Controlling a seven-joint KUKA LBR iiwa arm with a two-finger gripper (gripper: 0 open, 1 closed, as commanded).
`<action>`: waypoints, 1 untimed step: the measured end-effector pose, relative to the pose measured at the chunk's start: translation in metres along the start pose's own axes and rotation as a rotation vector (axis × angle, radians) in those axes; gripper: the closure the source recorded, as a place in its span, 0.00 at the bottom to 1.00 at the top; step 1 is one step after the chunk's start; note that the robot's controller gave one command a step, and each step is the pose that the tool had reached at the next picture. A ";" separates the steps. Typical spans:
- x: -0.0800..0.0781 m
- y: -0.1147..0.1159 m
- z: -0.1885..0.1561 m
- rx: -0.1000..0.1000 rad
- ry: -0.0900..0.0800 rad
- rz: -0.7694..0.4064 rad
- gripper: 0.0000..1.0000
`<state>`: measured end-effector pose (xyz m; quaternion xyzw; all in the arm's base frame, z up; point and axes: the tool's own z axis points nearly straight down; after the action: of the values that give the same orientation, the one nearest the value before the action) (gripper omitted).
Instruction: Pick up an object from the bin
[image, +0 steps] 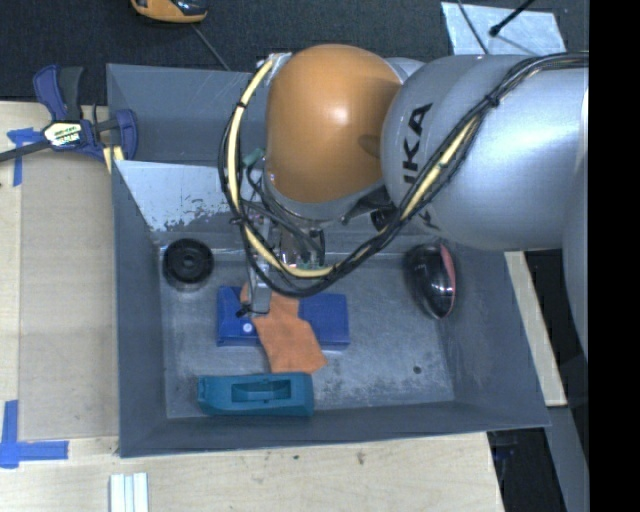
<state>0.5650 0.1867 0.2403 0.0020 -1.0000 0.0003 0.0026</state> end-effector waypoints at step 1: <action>-0.001 -0.001 -0.005 -0.002 -0.008 0.004 0.00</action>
Offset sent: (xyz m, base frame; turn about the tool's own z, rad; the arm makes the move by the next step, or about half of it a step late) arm 0.0554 0.0585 -0.1703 0.2239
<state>0.5664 0.1853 0.2455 -0.0001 -1.0000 -0.0007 -0.0016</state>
